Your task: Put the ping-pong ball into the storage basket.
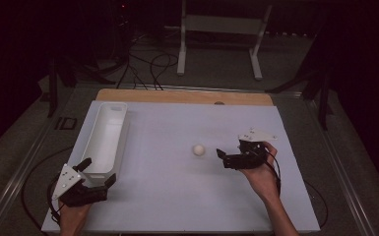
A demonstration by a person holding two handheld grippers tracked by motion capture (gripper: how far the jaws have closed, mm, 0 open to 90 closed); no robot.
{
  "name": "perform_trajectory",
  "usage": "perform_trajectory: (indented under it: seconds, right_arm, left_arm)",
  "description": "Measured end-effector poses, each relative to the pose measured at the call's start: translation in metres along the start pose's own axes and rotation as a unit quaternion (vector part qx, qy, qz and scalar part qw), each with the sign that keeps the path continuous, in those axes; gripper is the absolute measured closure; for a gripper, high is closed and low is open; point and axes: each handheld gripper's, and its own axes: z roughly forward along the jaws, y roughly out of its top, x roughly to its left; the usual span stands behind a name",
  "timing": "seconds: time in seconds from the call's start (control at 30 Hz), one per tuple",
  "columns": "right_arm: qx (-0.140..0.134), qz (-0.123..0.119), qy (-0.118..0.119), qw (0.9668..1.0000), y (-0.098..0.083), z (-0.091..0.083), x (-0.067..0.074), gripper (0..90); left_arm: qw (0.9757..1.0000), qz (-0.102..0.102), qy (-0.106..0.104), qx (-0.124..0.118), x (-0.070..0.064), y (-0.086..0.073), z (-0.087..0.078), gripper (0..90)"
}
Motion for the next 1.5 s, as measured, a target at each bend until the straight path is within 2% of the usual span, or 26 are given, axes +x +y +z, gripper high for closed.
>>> perform_trajectory:
  seconds: [1.07, 1.17, 1.5]
  right_arm:
    - [0.040, -0.024, -0.002, 0.9989, 0.018, 0.011, 0.000, 7.1]
    - [0.049, -0.036, 0.000, 0.9982, 0.021, 0.013, 0.000, 7.1]
    - [0.058, -0.047, -0.003, 0.9972, 0.029, 0.019, 0.001, 7.1]
  left_arm:
    - [1.0000, 0.000, -0.001, 0.000, 0.000, 0.000, 0.000, 0.0]
    - [1.0000, 0.001, 0.000, 0.001, 0.000, 0.000, 0.000, 0.0]
    - [1.0000, 0.002, 0.000, 0.001, 0.000, 0.000, 0.000, 0.0]
